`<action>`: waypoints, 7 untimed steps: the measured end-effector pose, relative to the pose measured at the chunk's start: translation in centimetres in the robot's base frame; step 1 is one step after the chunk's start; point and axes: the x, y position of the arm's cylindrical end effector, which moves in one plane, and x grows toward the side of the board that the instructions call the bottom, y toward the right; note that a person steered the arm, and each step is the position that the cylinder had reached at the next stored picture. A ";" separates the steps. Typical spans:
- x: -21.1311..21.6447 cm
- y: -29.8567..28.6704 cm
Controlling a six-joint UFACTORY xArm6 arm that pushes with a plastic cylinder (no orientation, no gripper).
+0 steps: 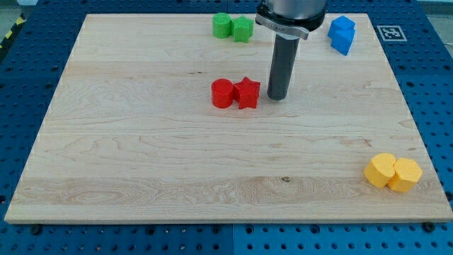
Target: Push blue cube along with blue triangle a bit down
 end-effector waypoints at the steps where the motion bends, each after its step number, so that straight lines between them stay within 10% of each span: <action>1: 0.0 3.6; 4: -6.0 22.3; 7: -22.3 22.3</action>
